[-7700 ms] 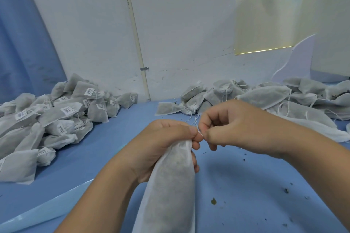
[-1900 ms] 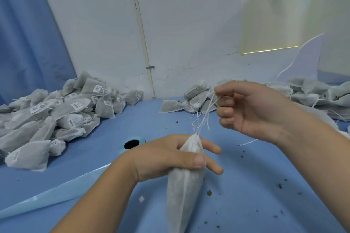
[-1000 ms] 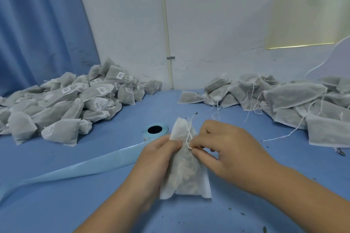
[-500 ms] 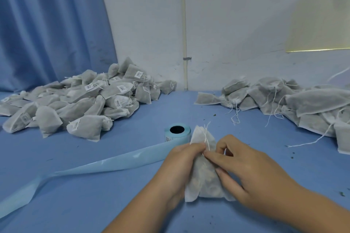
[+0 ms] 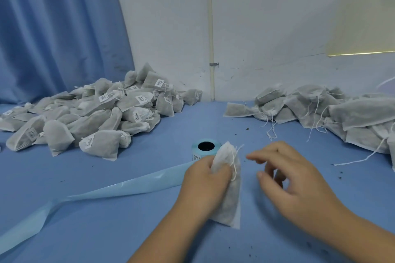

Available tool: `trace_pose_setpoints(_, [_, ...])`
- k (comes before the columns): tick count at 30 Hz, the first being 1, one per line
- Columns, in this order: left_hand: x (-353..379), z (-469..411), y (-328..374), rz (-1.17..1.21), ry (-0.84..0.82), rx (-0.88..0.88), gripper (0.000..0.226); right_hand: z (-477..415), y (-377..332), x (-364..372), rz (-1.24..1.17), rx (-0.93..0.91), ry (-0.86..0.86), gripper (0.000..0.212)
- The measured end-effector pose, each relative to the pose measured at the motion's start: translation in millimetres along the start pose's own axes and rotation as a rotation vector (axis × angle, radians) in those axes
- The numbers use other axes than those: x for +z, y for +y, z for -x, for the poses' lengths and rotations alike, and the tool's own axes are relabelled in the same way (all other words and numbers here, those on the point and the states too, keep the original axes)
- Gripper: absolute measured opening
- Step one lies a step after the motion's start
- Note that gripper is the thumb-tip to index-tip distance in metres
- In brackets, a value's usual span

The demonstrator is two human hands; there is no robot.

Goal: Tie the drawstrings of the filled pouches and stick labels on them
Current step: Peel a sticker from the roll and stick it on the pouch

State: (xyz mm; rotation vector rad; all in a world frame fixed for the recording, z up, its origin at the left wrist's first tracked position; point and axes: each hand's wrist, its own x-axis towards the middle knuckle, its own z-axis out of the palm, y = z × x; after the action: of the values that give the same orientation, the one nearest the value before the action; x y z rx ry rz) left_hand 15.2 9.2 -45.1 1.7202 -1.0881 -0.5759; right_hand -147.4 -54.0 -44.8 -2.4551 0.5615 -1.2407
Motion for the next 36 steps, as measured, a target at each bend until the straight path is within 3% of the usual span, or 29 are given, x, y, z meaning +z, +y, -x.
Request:
trace_pose_setpoints(2, [-3.7, -3.5, -3.5, -0.190, 0.076, 0.052, 0.027, -15.8, 12.7, 2.8, -0.033, 0.120, 0.026, 0.032])
trace_pose_setpoints(5, [-8.0, -10.7, -8.7, -0.334, 0.132, 0.100, 0.028, -44.6, 37.1, 12.2, 0.055, 0.254, -0.134, 0.033])
trace_pose_setpoints(13, [-18.6, -26.4, -22.7, -0.405, 0.123, 0.157, 0.030, -96.1, 45.4, 54.4, 0.138, 0.024, -0.511, 0.061])
trace_pose_setpoints(16, [-23.1, -28.8, -24.0, -0.444, 0.153, 0.067, 0.033, -103.7, 47.4, 63.0, 0.246, 0.047, -0.649, 0.056])
trace_pose_setpoints(21, [-31.5, -31.8, -24.0, -0.456, 0.141, 0.012, 0.034, -112.1, 45.8, 64.3, 0.329, 0.066, -0.706, 0.044])
trace_pose_setpoints(24, [-40.8, -32.1, -24.2, -0.362, 0.093, -0.038, 0.030, -116.1, 46.3, 59.0, 0.371, 0.072, -0.715, 0.032])
trace_pose_setpoints(30, [-52.9, -30.1, -25.5, -0.145, -0.061, -0.116, 0.028, -107.0, 50.1, 56.2, 0.328, 0.149, -0.656, 0.033])
trace_pose_setpoints(36, [-58.2, -31.7, -26.3, -0.116, -0.095, -0.148, 0.025, -85.2, 41.8, 61.0, 0.236, 0.159, -0.310, 0.026])
